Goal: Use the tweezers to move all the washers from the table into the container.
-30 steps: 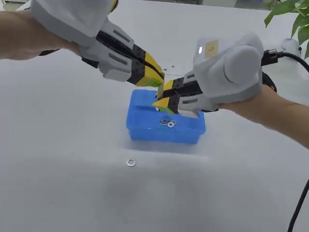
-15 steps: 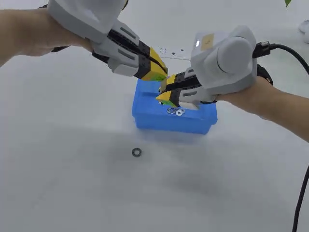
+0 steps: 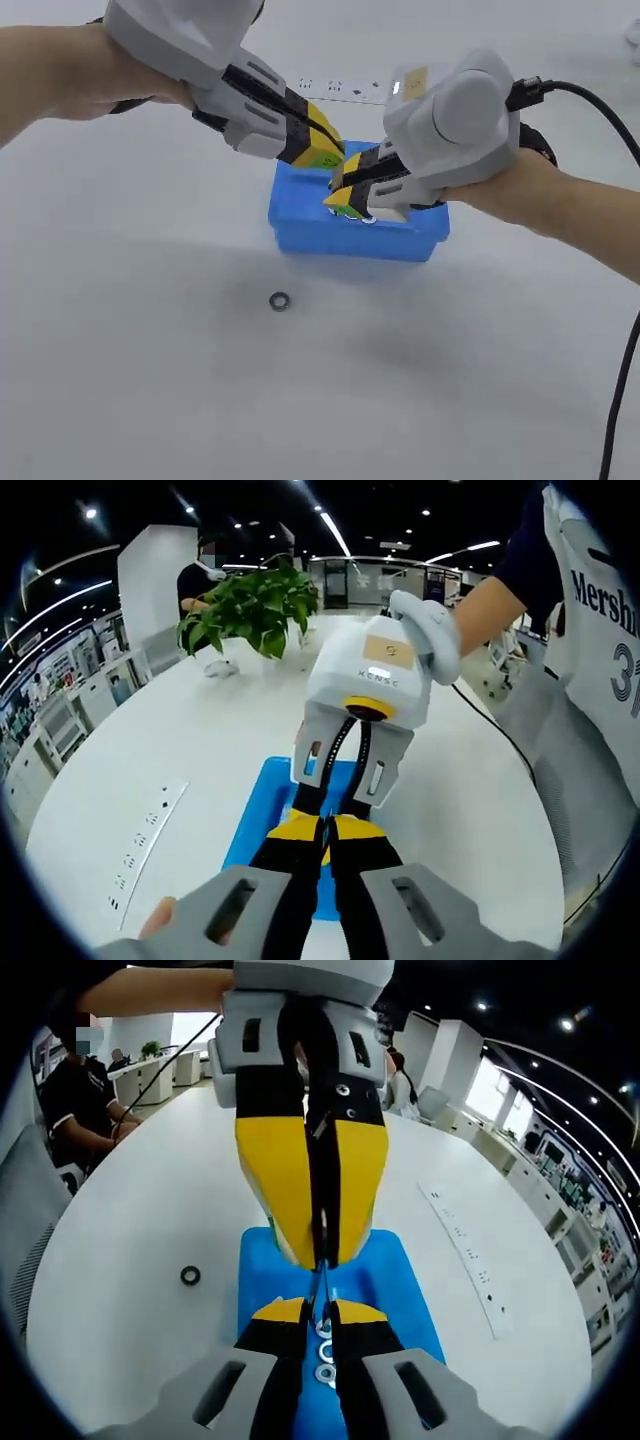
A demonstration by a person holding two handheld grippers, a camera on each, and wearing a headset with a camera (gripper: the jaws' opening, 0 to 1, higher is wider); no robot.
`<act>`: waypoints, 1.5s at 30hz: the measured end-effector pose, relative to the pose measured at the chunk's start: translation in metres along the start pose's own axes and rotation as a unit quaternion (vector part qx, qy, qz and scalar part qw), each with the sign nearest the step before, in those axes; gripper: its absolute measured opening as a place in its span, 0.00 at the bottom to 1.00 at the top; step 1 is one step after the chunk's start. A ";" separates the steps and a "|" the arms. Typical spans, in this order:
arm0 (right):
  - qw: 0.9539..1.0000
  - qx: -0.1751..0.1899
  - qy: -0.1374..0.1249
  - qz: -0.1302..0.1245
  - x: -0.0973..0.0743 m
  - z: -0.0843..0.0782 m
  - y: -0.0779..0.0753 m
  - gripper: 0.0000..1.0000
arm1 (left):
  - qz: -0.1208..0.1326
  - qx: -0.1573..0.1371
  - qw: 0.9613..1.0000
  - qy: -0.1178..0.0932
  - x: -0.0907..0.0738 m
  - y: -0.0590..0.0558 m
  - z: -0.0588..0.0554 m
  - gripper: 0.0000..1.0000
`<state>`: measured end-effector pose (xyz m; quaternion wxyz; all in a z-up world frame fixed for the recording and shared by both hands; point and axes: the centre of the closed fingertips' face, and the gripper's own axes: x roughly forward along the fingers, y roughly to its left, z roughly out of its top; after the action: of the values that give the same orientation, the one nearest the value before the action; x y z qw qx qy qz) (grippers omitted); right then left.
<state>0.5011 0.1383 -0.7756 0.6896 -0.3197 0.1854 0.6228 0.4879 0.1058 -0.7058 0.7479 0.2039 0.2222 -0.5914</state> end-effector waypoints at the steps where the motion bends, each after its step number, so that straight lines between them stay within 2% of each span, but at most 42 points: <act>1: 1.000 0.001 0.000 0.001 0.000 -0.001 0.000 0.10 | -0.002 -0.002 1.000 0.001 0.000 0.000 0.000 0.06; 8: 1.000 -0.001 0.003 -0.001 -0.002 -0.003 -0.001 0.11 | -0.005 0.002 1.000 0.000 0.002 -0.004 0.002 0.06; 14: 1.000 0.001 -0.009 -0.009 -0.012 0.005 -0.002 0.12 | 0.000 0.012 1.000 -0.007 -0.006 -0.004 0.014 0.06; 19: 1.000 -0.014 -0.022 -0.011 -0.021 0.015 -0.001 0.12 | 0.004 0.024 1.000 -0.011 -0.013 -0.008 0.024 0.06; 28: 0.999 -0.032 -0.039 -0.020 -0.048 0.041 0.011 0.12 | 0.011 0.059 0.998 -0.016 -0.032 -0.026 0.049 0.05; 34: 0.998 -0.042 -0.045 -0.025 -0.059 0.053 0.018 0.12 | 0.018 0.067 0.997 -0.021 -0.041 -0.037 0.061 0.05; 39: 0.997 -0.050 -0.053 -0.025 -0.067 0.061 0.030 0.12 | 0.019 0.076 0.997 -0.021 -0.047 -0.051 0.067 0.05; 45: 0.997 -0.057 -0.054 -0.020 -0.071 0.063 0.047 0.12 | 0.014 0.074 0.997 -0.022 -0.050 -0.069 0.066 0.05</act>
<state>0.4347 0.1293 -0.6935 0.6919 -0.3283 0.1059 0.6343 0.4167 0.0933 -0.6265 0.7438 0.2485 0.1588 -0.5998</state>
